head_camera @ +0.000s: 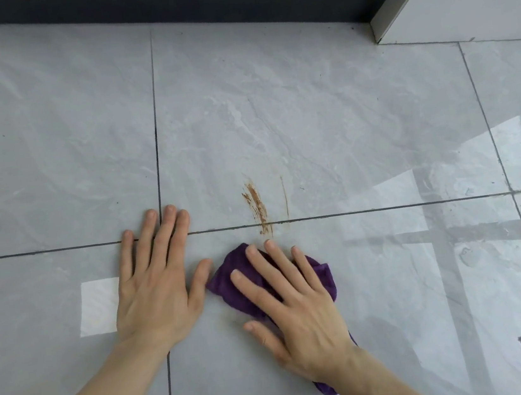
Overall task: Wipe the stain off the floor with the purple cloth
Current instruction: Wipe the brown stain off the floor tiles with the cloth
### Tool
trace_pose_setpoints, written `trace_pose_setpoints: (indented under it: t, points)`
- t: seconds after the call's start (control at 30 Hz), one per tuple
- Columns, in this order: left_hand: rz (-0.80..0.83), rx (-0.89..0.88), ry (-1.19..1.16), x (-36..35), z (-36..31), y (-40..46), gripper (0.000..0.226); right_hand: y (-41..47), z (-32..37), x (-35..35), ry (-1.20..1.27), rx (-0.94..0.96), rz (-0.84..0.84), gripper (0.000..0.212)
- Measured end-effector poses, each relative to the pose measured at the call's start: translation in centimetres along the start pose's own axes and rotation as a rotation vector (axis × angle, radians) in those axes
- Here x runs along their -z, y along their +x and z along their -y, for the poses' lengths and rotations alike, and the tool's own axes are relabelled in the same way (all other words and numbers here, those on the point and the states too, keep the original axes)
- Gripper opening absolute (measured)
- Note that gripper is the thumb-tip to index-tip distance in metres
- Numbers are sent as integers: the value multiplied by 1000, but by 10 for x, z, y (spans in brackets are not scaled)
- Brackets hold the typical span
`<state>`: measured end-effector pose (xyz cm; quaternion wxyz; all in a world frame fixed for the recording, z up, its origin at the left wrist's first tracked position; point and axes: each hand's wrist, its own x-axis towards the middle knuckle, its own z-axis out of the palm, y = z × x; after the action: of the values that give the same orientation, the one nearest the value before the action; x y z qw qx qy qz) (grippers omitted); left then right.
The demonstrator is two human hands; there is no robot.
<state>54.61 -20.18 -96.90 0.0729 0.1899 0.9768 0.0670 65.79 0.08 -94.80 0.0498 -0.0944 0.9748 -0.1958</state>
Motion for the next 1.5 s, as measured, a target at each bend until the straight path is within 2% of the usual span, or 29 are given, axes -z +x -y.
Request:
trace_pose_setpoints:
  t: [0.23, 0.47, 0.63, 0.7, 0.93, 1.17, 1.5]
  points:
    - [3, -4, 7, -1, 1, 0, 72, 9, -2, -9, -94, 192, 97, 56]
    - [-7, 5, -12, -3, 1, 2, 67, 69, -8, -4, -65, 100, 0, 50]
    - [12, 16, 9, -3, 1, 2, 69, 135, -21, 3, -107, 154, -25, 50]
    - [21, 16, 3, -2, 1, 2, 71, 149, -28, 5, -100, 107, -55, 50]
    - [44, 17, -3, 0, 3, 3, 74, 160, -42, 6, -53, -252, -194, 50]
    - [48, 15, -15, 1, 1, 2, 75, 137, -40, 2, -34, -469, -260, 50]
    - [53, 16, 5, 2, 0, 2, 76, 58, -3, -14, -11, -482, -231, 53]
